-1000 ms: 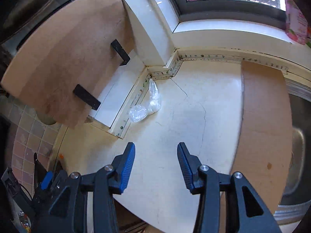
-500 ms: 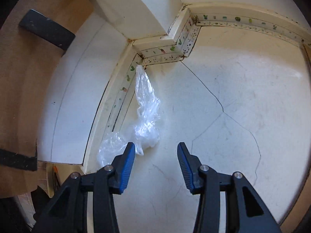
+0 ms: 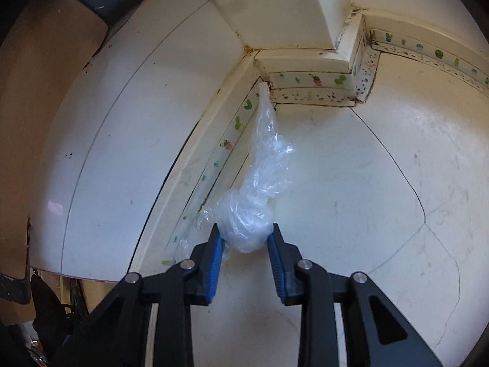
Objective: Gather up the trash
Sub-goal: 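Grasp the clear plastic bag with the right tool, then carry the plastic bag down over the floor bin with the right tool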
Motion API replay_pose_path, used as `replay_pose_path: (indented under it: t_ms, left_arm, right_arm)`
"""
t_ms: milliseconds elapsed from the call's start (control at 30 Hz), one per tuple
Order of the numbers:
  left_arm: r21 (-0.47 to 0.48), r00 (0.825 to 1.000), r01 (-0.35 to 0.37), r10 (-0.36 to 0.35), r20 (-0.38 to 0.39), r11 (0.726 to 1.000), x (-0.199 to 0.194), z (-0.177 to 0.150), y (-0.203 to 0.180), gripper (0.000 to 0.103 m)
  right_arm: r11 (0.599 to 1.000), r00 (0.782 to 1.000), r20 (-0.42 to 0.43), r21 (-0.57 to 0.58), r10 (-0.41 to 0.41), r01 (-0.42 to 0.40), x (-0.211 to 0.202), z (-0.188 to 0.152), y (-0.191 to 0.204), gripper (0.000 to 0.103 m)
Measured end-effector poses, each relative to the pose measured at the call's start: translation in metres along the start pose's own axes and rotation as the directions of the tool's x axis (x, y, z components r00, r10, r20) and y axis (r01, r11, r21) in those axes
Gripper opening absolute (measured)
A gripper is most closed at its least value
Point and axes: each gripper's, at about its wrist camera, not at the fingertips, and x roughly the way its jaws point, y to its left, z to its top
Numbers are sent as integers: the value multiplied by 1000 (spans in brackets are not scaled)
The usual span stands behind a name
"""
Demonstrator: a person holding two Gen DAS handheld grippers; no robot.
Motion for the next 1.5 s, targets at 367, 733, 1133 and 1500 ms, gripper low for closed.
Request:
replay_pose_path:
  t_ms: [367,733,1133,1500]
  left_arm:
    - [77,1000,4,-5,3,997,-29,-34,13,102]
    - [279,987,121,-144,63,953,-82,-69,25,102]
    - [417,943,313,-331,-31,853,-102,-147,90,102]
    - [398,907,421,-384,-174,815,-74,-220,114,102]
  right_arm:
    - [996,995,50,-52,82,-79,-69,-60,8,23]
    - [991,991,82,-89,107,-100,-142,-168,43,23]
    - [997,996,88,-68,-14,20,-194,-338,87,23]
    - [989,988,-109,-107,-113,101,-137,-429,70,23]
